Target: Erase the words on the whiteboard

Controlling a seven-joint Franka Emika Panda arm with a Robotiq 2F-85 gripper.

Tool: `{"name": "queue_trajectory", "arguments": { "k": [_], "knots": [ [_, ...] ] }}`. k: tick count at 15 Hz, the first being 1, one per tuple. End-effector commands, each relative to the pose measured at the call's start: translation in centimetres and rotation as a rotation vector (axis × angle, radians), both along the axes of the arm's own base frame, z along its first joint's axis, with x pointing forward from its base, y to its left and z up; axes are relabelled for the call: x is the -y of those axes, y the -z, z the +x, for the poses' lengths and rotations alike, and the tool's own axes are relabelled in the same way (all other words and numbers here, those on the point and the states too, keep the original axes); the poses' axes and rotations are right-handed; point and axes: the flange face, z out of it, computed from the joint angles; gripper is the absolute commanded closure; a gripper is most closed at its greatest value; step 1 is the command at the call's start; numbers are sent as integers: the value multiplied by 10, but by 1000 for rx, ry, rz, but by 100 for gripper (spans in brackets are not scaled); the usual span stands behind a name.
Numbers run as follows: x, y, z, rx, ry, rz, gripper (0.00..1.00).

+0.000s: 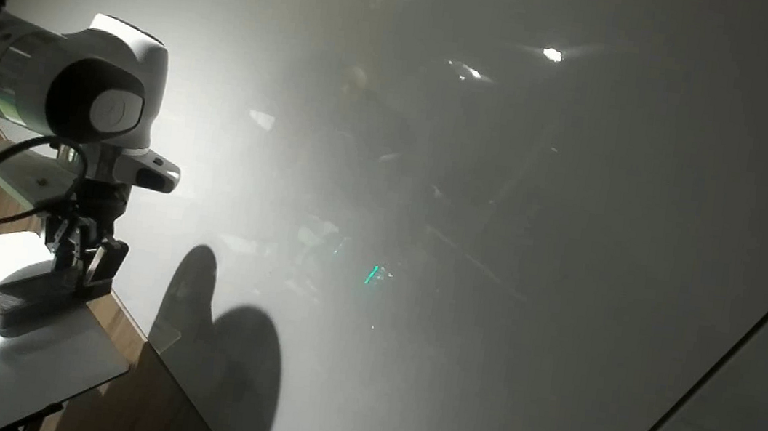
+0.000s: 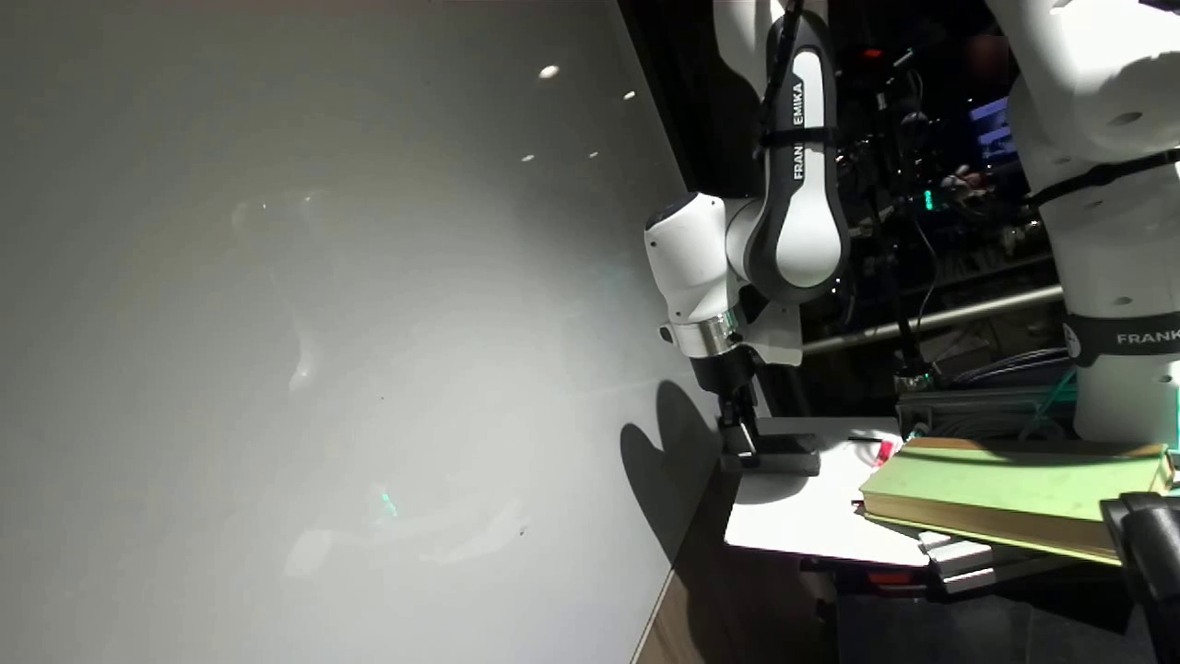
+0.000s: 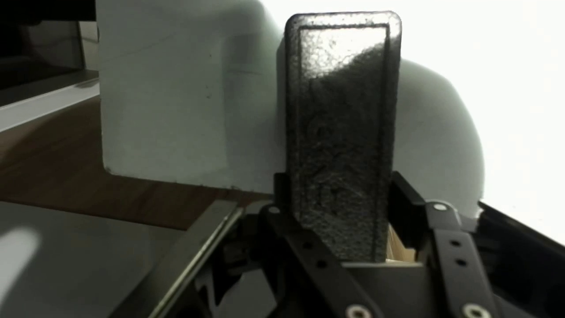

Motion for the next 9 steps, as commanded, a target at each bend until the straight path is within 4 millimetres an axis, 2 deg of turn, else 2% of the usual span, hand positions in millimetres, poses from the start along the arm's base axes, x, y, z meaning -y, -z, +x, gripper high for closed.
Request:
{"name": "queue_trajectory", "arguments": {
  "k": [1, 6, 9],
  "knots": [
    [10, -10, 5, -1, 5, -33, 71],
    [38, -4, 4, -36, 61, -72, 71],
    [45, -6, 8, -37, 90, -67, 71]
  ]
}}
